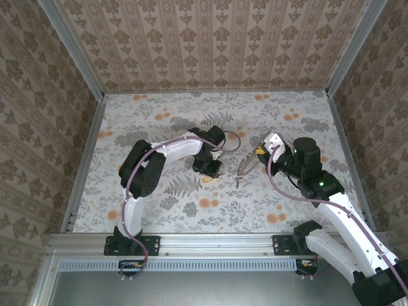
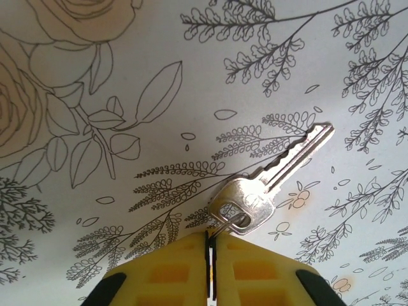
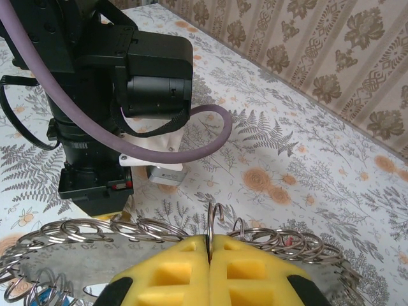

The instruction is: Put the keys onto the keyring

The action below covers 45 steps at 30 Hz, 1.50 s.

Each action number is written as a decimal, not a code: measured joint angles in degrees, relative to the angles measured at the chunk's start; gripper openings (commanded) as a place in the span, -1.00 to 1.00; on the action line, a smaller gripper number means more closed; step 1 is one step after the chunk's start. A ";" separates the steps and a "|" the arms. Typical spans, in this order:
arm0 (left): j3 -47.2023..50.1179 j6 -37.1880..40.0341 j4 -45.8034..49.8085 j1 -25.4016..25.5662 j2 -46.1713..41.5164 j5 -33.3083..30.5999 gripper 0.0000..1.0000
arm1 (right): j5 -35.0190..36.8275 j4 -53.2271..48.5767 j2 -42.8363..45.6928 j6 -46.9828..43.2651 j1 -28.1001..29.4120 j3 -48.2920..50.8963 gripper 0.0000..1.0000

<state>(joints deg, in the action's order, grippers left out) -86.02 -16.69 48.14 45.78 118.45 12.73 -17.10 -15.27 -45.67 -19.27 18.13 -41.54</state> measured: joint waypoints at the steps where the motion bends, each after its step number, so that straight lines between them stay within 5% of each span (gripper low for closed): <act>1: 0.00 0.00 0.02 0.00 0.00 0.02 -0.90 | 0.00 0.00 0.00 0.00 0.00 0.00 -1.00; 13: 1.68 4.50 -3.08 -0.11 -1.33 2.82 -1.00 | -0.02 0.00 0.00 0.00 0.00 0.00 -1.00; 24: 14.19 16.57 -16.11 -3.17 -19.58 9.49 -1.00 | 0.28 -2.89 -0.02 -1.77 0.50 -0.68 -1.00; 32: 17.38 22.27 -22.43 -3.96 -23.82 12.57 -1.00 | -1.33 -3.28 -3.26 -3.56 4.31 -0.74 -1.00; 45: 16.83 27.93 -9.68 -4.26 -24.20 -0.31 -1.00 | -1.07 -4.59 -4.55 -4.70 4.44 -0.74 -1.00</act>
<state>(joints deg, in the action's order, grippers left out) -69.19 11.25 38.46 41.52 94.26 12.43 -18.17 -19.86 -50.22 -23.97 22.57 -42.28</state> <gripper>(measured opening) 0.048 0.067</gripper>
